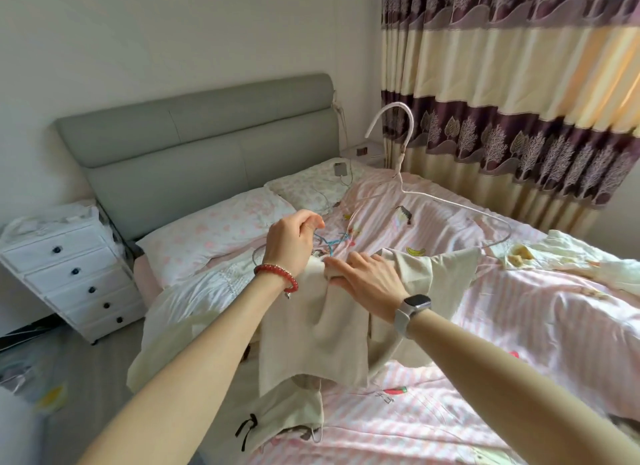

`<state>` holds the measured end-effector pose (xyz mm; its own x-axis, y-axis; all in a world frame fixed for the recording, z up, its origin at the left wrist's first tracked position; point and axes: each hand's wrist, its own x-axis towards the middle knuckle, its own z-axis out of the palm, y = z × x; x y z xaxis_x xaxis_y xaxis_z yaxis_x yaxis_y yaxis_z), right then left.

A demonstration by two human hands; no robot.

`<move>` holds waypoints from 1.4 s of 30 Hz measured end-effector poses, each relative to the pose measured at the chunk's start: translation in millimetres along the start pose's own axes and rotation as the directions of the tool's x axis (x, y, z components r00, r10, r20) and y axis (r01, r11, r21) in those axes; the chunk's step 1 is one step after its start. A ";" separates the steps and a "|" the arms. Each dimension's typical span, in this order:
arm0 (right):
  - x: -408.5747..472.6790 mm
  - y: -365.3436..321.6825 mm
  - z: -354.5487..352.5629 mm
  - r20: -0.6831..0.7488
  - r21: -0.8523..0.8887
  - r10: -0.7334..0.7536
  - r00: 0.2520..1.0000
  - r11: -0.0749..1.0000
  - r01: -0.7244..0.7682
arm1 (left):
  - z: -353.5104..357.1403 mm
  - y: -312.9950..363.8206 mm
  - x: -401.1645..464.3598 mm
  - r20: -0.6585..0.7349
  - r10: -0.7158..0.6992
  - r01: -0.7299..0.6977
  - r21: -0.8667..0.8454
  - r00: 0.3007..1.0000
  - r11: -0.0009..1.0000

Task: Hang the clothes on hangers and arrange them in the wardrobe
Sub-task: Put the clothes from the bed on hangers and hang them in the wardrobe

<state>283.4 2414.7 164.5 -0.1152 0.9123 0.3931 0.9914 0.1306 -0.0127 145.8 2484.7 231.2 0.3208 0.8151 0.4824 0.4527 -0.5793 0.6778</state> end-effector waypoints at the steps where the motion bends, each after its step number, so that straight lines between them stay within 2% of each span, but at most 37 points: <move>1: -3.9 8.0 -5.7 -0.057 -0.010 -0.031 0.998 0.999 0.031 | 3.4 2.4 4.6 0.019 -0.005 0.005 -0.009 1.000 1.000; 4: -16.6 43.1 -28.0 -0.146 -0.130 -0.009 0.989 0.991 -0.010 | 22.1 23.0 23.4 0.093 0.034 -0.028 -0.072 0.995 0.997; 9: -42.3 100.8 -75.4 -0.175 -0.238 0.126 0.976 0.957 -0.166 | 76.0 81.1 56.6 0.199 0.116 -0.075 -0.202 0.973 0.976; 15: -95.5 161.5 -133.4 -0.230 -0.378 0.174 0.957 0.890 -0.253 | 135.4 152.5 61.2 0.268 0.257 -0.135 -0.400 0.928 0.907; 18: -123.6 179.6 -144.9 -0.268 -0.392 0.199 0.943 0.871 -0.295 | 157.6 174.7 53.8 0.328 0.299 -0.131 -0.448 0.896 0.884; 22: -161.1 168.8 -105.1 -0.241 -0.308 0.240 0.940 0.900 -0.309 | 186.0 149.8 27.3 0.443 0.212 -0.034 -0.376 0.871 0.926; 26: -189.2 147.5 -50.7 -0.152 -0.201 0.370 0.916 0.896 -0.396 | 199.1 100.3 -7.1 0.568 0.138 0.045 -0.297 0.811 0.954; 28: -197.4 142.7 -40.0 -0.236 -0.168 0.366 0.900 0.897 -0.409 | 198.3 80.9 -21.0 0.578 0.132 0.031 -0.263 0.805 0.964; 29: -198.0 141.6 -39.9 -0.335 -0.136 0.370 0.867 0.891 -0.433 | 196.4 73.8 -25.5 0.569 0.133 0.014 -0.247 0.812 0.969; 31: -193.2 142.0 -45.0 -0.520 -0.046 0.421 0.743 0.855 -0.516 | 191.4 64.6 -29.6 0.559 0.145 -0.002 -0.248 0.817 0.969; 33: -182.8 141.3 -51.7 -0.587 0.036 0.525 0.616 0.778 -0.628 | 187.1 60.8 -30.6 0.566 0.183 -0.023 -0.278 0.804 0.960; 35: -172.7 139.3 -58.1 -0.555 0.091 0.623 0.551 0.705 -0.704 | 185.4 56.9 -32.5 0.579 0.214 -0.057 -0.277 0.787 0.959; 36: -168.9 138.5 -62.3 -0.496 0.113 0.656 0.569 0.698 -0.707 | 185.8 53.4 -32.9 0.581 0.212 -0.059 -0.270 0.786 0.961; 39: -168.7 137.1 -71.1 -0.165 0.110 0.644 0.747 0.764 -0.635 | 189.0 38.1 -29.3 0.587 0.164 -0.025 -0.237 0.793 0.971; 40: -170.4 136.8 -73.2 -0.086 0.122 0.640 0.764 0.768 -0.629 | 190.5 34.9 -28.5 0.592 0.166 -0.031 -0.231 0.788 0.972; 42: -171.3 138.7 -75.0 -0.018 0.208 0.686 0.728 0.714 -0.668 | 197.4 36.4 -29.5 0.592 0.198 -0.087 -0.211 0.781 0.974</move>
<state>445.4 2247.4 164.3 0.5971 0.7465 0.2937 0.7720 -0.4353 -0.4632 317.0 2439.8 132.2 0.8326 0.5228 0.1828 0.2376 -0.6354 0.7347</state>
